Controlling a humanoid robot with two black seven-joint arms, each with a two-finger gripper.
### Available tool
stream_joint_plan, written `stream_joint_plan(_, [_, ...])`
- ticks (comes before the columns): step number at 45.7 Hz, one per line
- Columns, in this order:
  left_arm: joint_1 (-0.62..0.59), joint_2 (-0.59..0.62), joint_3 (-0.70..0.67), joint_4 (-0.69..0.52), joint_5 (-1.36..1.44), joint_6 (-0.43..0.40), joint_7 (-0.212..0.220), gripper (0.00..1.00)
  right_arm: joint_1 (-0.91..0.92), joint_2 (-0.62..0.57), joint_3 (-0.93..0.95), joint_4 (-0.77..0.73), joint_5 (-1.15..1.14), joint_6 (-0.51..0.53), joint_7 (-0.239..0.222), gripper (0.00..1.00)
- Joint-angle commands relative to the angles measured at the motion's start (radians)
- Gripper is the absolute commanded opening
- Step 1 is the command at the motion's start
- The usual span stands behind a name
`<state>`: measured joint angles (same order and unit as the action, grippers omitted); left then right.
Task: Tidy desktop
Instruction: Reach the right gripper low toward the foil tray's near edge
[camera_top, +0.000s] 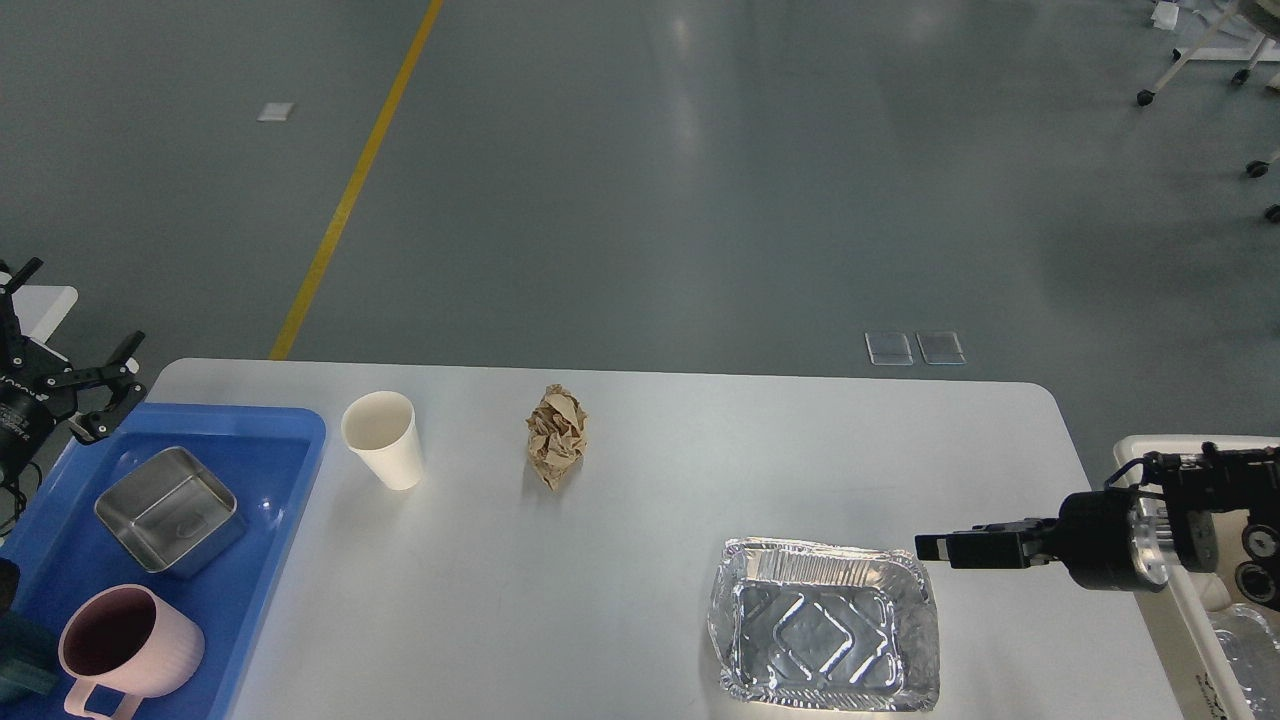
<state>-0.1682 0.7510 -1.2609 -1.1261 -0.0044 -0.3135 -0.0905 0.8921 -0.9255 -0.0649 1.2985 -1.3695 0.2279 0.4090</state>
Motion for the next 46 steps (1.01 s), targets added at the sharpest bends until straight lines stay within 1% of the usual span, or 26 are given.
stream_joint_plan(1, [0.003, 0.001, 0.001, 0.0, 0.003, 0.002, 0.0, 0.97, -0.01, 0.077, -0.036, -0.094, -0.025, -0.025, -0.001, 1.0])
stream_joint_plan(13, [0.01, 0.001, 0.001, 0.0, 0.004, 0.002, 0.002, 0.97, -0.051, 0.168, -0.089, -0.237, -0.097, -0.062, 0.002, 0.99])
stream_joint_plan(20, [0.01, 0.001, 0.001, 0.0, 0.004, 0.002, 0.002, 0.97, -0.078, 0.185, -0.092, -0.255, -0.111, -0.065, 0.002, 0.91])
stream_joint_plan(31, [0.01, 0.002, 0.003, 0.0, 0.006, 0.002, 0.003, 0.97, -0.075, 0.237, -0.092, -0.268, -0.106, -0.068, -0.003, 0.87])
stream_joint_plan(36, [0.01, 0.002, 0.005, 0.0, 0.006, 0.002, 0.003, 0.97, -0.078, 0.266, -0.092, -0.312, -0.105, -0.068, -0.003, 0.86])
stream_joint_plan(41, [0.01, 0.001, 0.005, 0.0, 0.006, 0.002, 0.003, 0.97, -0.082, 0.297, -0.092, -0.358, -0.102, -0.068, -0.003, 0.77])
stream_joint_plan(46, [0.01, 0.001, 0.008, 0.0, 0.007, 0.002, 0.003, 0.97, -0.088, 0.324, -0.092, -0.393, -0.097, -0.068, -0.003, 0.75])
